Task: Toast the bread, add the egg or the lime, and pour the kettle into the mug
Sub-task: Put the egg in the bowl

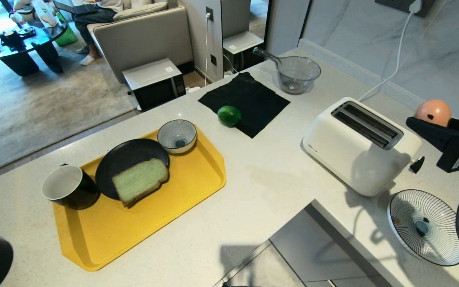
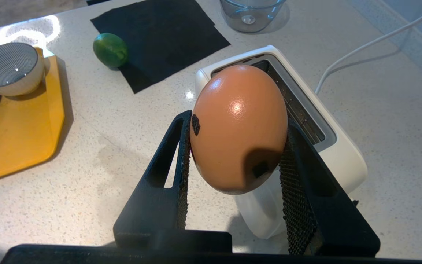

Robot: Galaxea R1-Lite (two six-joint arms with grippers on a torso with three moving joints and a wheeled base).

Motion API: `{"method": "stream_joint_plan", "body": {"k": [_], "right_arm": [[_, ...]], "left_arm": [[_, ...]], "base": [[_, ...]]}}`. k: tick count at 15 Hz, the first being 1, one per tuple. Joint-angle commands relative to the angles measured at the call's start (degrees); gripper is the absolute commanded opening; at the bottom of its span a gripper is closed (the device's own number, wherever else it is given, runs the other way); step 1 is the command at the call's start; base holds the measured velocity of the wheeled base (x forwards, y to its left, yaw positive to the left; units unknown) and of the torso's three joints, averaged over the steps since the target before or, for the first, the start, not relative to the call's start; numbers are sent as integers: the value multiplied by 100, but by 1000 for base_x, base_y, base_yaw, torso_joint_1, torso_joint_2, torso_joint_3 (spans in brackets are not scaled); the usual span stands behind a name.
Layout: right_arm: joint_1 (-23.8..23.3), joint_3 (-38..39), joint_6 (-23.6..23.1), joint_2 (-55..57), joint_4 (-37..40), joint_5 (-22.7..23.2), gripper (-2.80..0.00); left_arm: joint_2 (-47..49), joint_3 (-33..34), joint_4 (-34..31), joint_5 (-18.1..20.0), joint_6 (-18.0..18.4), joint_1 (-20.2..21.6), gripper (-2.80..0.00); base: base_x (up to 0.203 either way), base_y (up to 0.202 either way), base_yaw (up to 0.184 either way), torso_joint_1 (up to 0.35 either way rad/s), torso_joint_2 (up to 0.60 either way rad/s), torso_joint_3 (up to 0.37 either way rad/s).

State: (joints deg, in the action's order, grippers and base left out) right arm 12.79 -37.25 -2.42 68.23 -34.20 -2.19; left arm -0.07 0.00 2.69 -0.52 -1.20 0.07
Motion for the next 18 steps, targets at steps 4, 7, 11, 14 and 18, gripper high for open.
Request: {"method": "stream_joint_plan", "body": {"k": [4,7,11,14,18], "right_arm": [[4,69,-13,-154,-17,0,-280],[4,69,-13,-237,-17,4,-280],[4,130,-12,-240,-17,8,-280],[4,154,-4,-239,-17,8,-280],[4,281,-4,-240,-25,118,-280]], "left_arm": [[-10,97,3,-1,-4,1,-280],[-10,97,3,-1,-12,1,-280],[-10,97,3,-1,-5,1,-280],[-10,97,3,-1,-12,1,-280],[-10,97,3,-1,-3,1,-280]], "base": [[0,0,0,0,0,0],[0,0,0,0,0,0],[-2,-3,40,1,2,2],[1,-7,173,5,2,1],[0,-6,158,0,3,0]]}}
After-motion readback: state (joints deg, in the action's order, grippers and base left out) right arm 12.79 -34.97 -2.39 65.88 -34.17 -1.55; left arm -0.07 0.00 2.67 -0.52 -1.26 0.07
